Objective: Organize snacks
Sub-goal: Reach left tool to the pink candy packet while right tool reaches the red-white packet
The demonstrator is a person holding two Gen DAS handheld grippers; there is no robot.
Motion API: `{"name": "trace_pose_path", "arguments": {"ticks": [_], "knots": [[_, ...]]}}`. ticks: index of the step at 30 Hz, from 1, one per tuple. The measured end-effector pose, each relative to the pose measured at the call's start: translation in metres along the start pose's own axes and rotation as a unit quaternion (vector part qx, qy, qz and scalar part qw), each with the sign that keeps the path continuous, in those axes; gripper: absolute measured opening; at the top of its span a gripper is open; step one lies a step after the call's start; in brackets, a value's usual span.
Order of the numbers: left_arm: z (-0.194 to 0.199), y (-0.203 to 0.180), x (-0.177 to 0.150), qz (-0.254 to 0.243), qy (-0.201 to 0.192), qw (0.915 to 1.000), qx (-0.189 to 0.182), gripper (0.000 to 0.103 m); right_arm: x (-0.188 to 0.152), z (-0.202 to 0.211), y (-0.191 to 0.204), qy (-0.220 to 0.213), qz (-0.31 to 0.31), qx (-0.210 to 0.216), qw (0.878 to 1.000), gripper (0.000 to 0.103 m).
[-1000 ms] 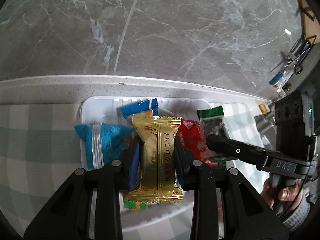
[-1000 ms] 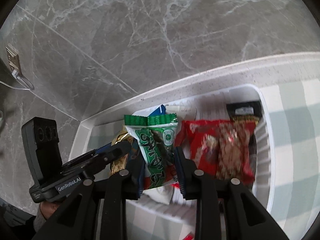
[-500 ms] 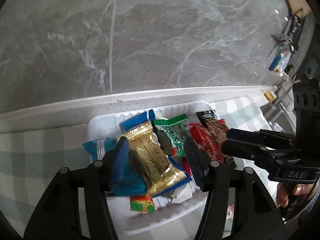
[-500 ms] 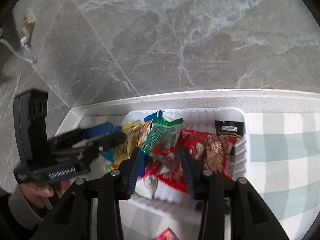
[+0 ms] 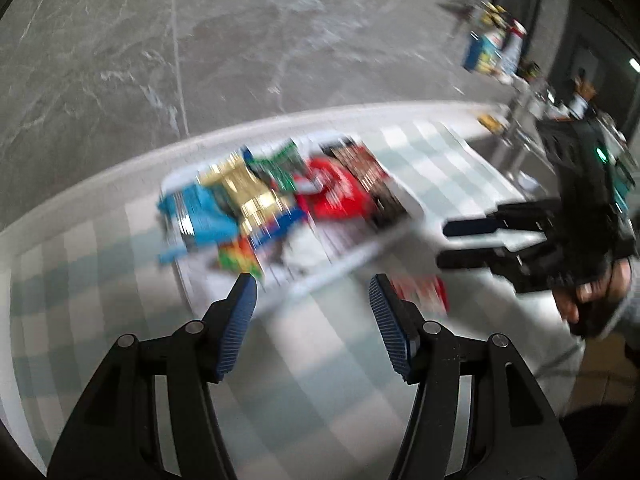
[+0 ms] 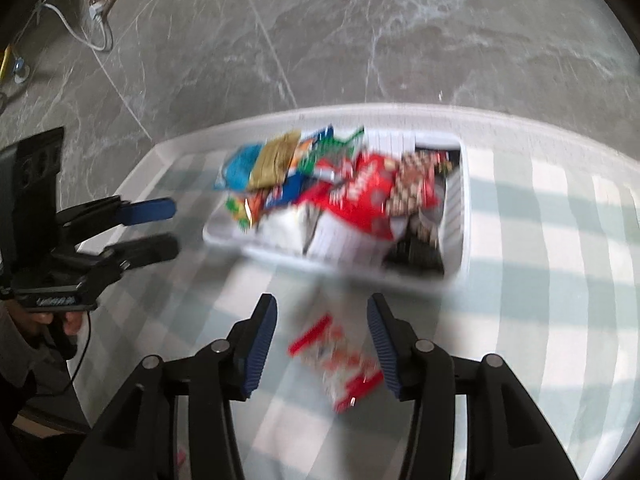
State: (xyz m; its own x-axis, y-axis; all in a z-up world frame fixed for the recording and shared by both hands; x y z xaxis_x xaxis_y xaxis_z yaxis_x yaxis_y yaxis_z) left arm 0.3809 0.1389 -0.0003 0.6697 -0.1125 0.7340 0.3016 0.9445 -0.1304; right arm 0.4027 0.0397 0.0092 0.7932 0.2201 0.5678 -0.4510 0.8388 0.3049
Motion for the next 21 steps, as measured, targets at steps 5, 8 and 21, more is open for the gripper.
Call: {"name": "trace_pose_path", "arguments": {"ticks": [5, 8, 21], "knots": [[0.032, -0.026, -0.055, -0.017, 0.033, 0.9986, -0.039, 0.057, -0.031, 0.014, 0.012, 0.006, -0.009, 0.005, 1.0, 0.051], [0.048, -0.041, -0.085, -0.04, 0.058, 0.9955, -0.063, 0.058, -0.045, 0.022, 0.02, 0.009, -0.012, 0.007, 1.0, 0.051], [0.083, -0.118, -0.207, -0.208, 0.174, 0.9523, -0.14, 0.059, -0.09, 0.042, 0.042, 0.021, -0.022, 0.009, 1.0, 0.053]]}}
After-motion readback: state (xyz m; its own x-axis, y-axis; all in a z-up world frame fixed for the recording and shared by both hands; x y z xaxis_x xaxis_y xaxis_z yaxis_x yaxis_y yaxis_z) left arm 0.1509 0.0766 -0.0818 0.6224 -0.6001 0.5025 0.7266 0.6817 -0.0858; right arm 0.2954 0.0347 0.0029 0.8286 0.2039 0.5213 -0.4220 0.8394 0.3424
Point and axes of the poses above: each gripper's, at about its wrist camera, not at the fingertips, and z roughly against the way its jaws point, y to its left, x to its top, the point moved 9 cm from there along -z, roughly the way its jaws point, and after that the axes turned 9 degrees about -y, right-handed, at the moved point
